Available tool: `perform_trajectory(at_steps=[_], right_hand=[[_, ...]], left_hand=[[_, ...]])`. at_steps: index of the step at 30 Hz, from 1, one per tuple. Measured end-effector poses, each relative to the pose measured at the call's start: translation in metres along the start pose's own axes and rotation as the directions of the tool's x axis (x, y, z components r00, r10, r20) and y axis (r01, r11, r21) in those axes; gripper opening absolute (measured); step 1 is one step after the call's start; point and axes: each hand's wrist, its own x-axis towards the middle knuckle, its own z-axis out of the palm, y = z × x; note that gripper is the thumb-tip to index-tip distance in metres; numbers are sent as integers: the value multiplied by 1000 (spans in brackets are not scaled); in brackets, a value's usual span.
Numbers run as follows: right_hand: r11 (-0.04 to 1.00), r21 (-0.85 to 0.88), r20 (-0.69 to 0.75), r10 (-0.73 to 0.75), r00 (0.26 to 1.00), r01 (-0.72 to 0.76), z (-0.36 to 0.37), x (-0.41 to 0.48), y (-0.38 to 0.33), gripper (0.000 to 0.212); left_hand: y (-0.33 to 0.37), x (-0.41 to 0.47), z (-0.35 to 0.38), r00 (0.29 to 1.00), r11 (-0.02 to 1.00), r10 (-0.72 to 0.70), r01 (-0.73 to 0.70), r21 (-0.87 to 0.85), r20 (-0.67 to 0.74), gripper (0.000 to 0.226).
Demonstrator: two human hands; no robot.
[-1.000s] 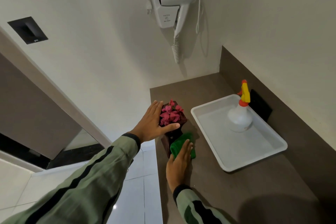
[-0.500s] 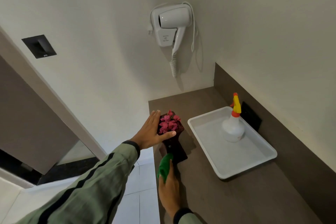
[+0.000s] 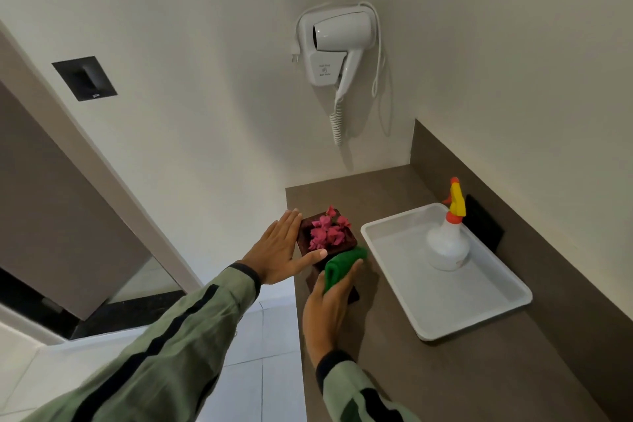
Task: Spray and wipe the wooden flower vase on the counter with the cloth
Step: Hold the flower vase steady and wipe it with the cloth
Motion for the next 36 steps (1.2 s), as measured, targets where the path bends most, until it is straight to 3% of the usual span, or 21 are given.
perform_trajectory(at_steps=[6,8,12,14,17,19,21,27,30,36], right_hand=[[959,-249,88,-115,989,134,16,-22,31,82],[932,-317,185,-119,975,174,16,-29,42,82],[890,-367,434,-93,896,270,-2,-35,68,78],[900,-339,476,-86,875,273,-13,-36,77,77],[960,-235,273,-87,958,154,-30,-37,73,74],[958,-266,81,-88,993,106,-37,-24,69,74],[936,-340,5,-99,995,94,-37,-5,64,72],[892,-451,57,49,997,-18,-6,12,51,71],[901,-427,83,130,988,-83,11,-8,52,72],[897,-437,234,188,954,-69,0,-16,52,65]], left_hand=[[-3,0,5,1000,999,5,-6,-34,-19,114],[-3,1,4,1000,1000,0,-1,-31,-16,121],[-2,2,2,1000,1000,7,-6,15,-18,108],[-2,1,2,1000,1000,7,-6,31,-24,106],[-3,1,4,999,999,11,-9,35,-38,104],[-4,1,5,999,999,10,-8,33,-44,105],[-4,0,6,999,1000,10,-9,23,-42,106],[-6,2,9,998,1000,20,-19,8,-57,109],[-9,3,10,998,1000,25,-25,6,-64,113],[-17,7,5,997,997,63,-60,58,-49,114]])
